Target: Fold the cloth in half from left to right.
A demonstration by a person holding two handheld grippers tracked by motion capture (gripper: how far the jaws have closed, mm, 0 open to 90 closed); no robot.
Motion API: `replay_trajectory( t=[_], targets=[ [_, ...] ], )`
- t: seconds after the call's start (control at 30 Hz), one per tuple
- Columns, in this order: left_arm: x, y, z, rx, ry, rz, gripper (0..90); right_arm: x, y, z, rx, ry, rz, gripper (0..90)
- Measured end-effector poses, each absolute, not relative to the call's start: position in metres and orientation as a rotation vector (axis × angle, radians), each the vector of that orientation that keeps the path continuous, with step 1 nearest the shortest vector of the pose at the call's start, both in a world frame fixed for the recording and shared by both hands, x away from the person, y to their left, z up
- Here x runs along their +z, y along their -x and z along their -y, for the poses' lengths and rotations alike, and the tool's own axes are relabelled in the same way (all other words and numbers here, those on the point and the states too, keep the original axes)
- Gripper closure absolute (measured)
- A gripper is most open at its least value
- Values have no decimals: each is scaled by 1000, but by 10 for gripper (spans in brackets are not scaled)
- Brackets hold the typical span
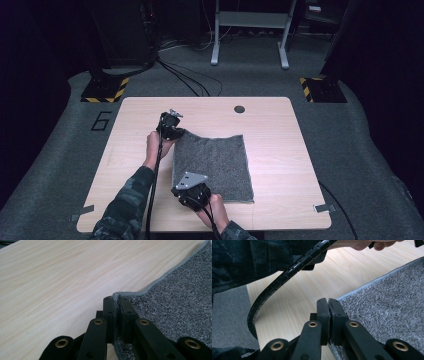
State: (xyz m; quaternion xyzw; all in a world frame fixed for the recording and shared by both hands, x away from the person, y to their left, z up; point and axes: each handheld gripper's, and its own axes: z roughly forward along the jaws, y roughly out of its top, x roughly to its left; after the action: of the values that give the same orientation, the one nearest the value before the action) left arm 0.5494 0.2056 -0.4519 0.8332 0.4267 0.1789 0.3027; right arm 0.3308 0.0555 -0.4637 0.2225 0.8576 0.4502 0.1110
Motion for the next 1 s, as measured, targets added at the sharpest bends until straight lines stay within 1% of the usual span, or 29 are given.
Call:
replay_trajectory(
  t=[0.23, 0.53, 0.73, 1.0],
  targets=[
    [-440, -548, -209, 522, -2238, -1153, 850, -455, -331, -58, 1352, -627, -2505, 878],
    [-414, -548, -224, 530, -2228, -1171, 849, -439, -329, -70, 1398, -561, -2475, 878],
    [-410, -550, -213, 529, -2252, -1158, 848, -438, -326, -64, 1410, -586, -2466, 877],
    [-419, -555, -195, 508, -2283, -1151, 844, -439, -325, -48, 1407, -635, -2450, 876]
  ],
)
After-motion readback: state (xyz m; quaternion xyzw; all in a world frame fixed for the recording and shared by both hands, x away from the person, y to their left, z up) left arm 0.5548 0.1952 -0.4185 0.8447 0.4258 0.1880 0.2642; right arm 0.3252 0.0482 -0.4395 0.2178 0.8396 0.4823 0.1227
